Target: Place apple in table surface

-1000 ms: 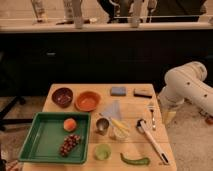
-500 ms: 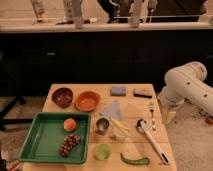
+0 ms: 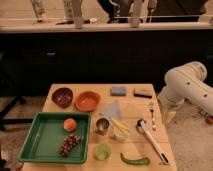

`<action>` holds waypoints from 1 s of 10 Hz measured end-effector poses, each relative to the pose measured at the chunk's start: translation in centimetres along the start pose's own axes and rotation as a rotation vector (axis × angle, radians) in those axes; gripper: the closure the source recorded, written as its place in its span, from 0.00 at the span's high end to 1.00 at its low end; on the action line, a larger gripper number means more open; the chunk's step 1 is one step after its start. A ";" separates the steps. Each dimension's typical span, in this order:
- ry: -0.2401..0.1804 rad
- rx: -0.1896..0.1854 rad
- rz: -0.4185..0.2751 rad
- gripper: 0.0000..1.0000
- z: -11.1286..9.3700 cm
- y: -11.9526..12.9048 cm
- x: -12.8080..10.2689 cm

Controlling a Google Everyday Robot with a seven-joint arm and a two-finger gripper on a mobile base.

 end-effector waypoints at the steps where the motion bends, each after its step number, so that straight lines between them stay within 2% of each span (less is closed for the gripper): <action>1: -0.001 0.004 -0.004 0.80 -0.1 0.0 -0.1; 2: -0.003 0.015 -0.020 0.80 -0.2 -0.1 -0.2; 3: -0.005 0.037 -0.070 0.80 -0.9 -0.5 -0.7; 5: -0.014 0.066 -0.202 0.80 -2.3 -1.1 -3.5; 7: -0.028 0.079 -0.355 0.80 -3.4 -1.4 -8.3; 8: -0.038 0.082 -0.455 0.80 -3.7 -1.3 -11.4; 10: -0.065 0.081 -0.608 0.80 -4.1 -1.0 -15.8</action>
